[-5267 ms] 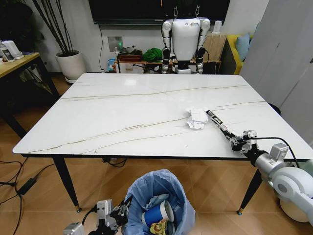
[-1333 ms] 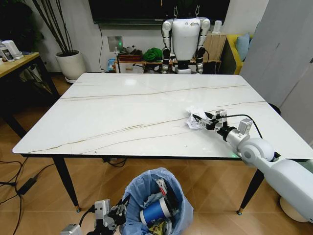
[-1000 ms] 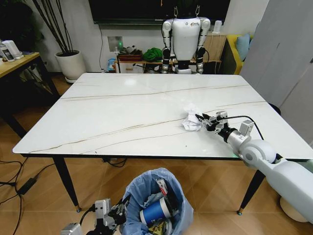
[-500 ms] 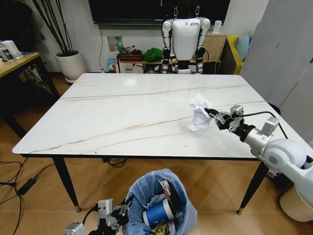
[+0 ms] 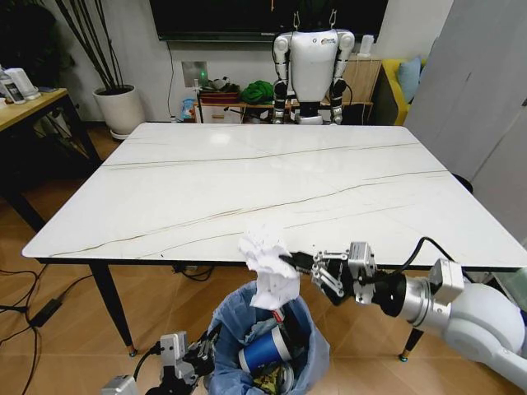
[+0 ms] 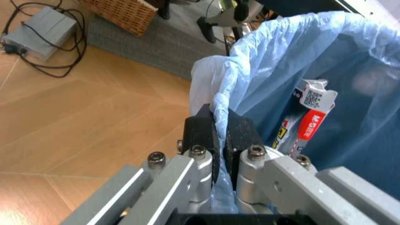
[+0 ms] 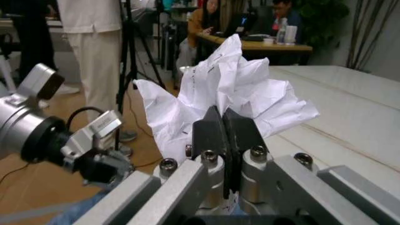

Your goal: Pick up the trash bin and place the trash from the table into it.

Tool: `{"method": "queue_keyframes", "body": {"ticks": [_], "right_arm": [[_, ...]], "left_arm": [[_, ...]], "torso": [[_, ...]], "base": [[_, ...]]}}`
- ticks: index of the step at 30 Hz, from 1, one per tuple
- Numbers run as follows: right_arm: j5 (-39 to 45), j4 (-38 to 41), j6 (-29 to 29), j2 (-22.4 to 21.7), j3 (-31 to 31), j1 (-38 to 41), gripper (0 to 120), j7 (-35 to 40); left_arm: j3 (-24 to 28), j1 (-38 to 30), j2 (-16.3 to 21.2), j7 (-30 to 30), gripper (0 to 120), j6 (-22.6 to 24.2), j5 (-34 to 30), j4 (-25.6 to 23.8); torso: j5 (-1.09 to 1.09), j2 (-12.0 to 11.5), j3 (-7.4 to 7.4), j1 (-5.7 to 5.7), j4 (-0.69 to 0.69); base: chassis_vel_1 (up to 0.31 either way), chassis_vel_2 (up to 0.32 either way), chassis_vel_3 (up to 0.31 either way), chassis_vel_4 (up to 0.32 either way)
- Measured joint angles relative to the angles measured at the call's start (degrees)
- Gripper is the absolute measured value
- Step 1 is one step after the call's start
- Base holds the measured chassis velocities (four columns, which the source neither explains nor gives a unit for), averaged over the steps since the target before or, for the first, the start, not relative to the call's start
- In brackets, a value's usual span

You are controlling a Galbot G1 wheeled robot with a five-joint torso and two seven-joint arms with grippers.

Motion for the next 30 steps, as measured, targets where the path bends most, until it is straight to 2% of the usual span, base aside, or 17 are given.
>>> {"method": "queue_keyframes", "body": {"ticks": [6, 9, 11, 16, 17, 19, 20, 22, 24, 25, 27, 28, 30], "right_arm": [[-2.6, -0.7, 0.7, 0.5, 0.1, -2.5, 3, -4.2], [-3.0, -0.9, 0.8, 0.9, 0.1, -2.6, 15, -4.7], [-3.0, -1.0, 0.8, 0.9, 0.0, -2.6, 18, -4.8], [-3.7, -1.5, 1.5, 1.6, -0.1, -3.1, 43, -5.7], [-3.7, -1.5, 1.5, 1.6, -0.1, -3.1, 43, -5.7], [-3.7, -1.8, 1.9, 2.4, -0.1, -3.1, 53, -5.4], [-3.7, -1.8, 1.9, 2.4, -0.1, -3.1, 53, -5.4], [-2.7, -2.1, 1.9, 3.7, 0.4, -2.4, 61, -4.0], [0.0, -3.2, 0.8, 7.1, 3.7, -0.9, 72, 0.5], [0.0, -3.2, 0.8, 7.1, 3.7, -0.9, 72, 0.5], [0.9, -4.1, -0.2, 9.9, 7.2, 0.0, 82, 5.0], [0.9, -4.1, -0.2, 9.9, 7.2, 0.0, 82, 5.0], [-1.2, -5.3, -0.3, 12.8, 10.0, 0.7, 90, 12.0]], "left_arm": [[-0.2, -0.2, 0.0, 0.0, 0, 0.0, -0.3, 0.0], [-0.3, -0.2, 0.0, 0.0, 0, 0.0, -0.3, 0.0], [-0.3, -0.3, 0.0, 0.0, 0, 0.0, -0.3, 0.0], [-0.3, -0.4, -0.1, 0.0, 0, 0.1, -0.4, 0.0], [-0.3, -0.4, -0.1, 0.0, 0, 0.1, -0.4, 0.0], [-0.3, -0.3, -0.2, 0.0, 0, 0.1, -0.3, 0.1], [-0.3, -0.3, -0.2, 0.0, 0, 0.1, -0.3, 0.1], [-0.3, -0.3, -0.3, 0.0, 0, 0.1, -0.2, 0.1], [-0.2, -0.2, -0.3, 0.0, 0, 0.1, 0.2, 0.5], [-0.2, -0.2, -0.3, 0.0, 0, 0.1, 0.2, 0.5], [-0.2, -0.3, -0.1, 0.0, 0, 0.1, 0.6, 1.0], [-0.2, -0.3, -0.1, 0.0, 0, 0.1, 0.6, 1.0], [-0.2, -0.6, -0.1, 0.4, 0, -0.1, 1.1, 1.7]], "torso": [[0.0, 0.0, 0.0, 0.0, 0.0], [0.01, 0.0, 0.0, 0.0, 0.0], [0.01, 0.0, 0.0, 0.0, 0.01], [0.01, 0.0, 0.01, 0.0, 0.0], [0.01, 0.0, 0.01, 0.0, 0.0], [0.0, 0.0, 0.01, 0.0, 0.0], [0.0, 0.0, 0.01, 0.0, 0.0], [0.01, 0.0, 0.01, 0.0, 0.0], [0.03, 0.0, 0.0, 0.0, 0.01], [0.03, 0.0, 0.0, 0.0, 0.01], [-0.01, 0.0, 0.01, 0.0, 0.01], [-0.01, 0.0, 0.01, 0.0, 0.01], [0.01, 0.0, 0.01, 0.01, 0.0]], "base": [[0.0, 0.0, 0.0, 0.0], [0.0, 0.0, 0.0, 0.0], [0.0, 0.0, 0.0, 0.0], [0.0, 0.0, 0.0, 0.0], [0.0, 0.0, 0.0, 0.0], [0.0, 0.0, 0.0, 0.0], [0.0, 0.0, 0.0, 0.0], [0.0, 0.0, 0.0, 0.0], [0.0, 0.0, 0.0, 0.0], [0.0, 0.0, 0.0, 0.0], [0.0, 0.0, 0.0, 0.0], [0.0, 0.0, 0.0, 0.0], [0.0, 0.0, 0.0, 0.0]]}}
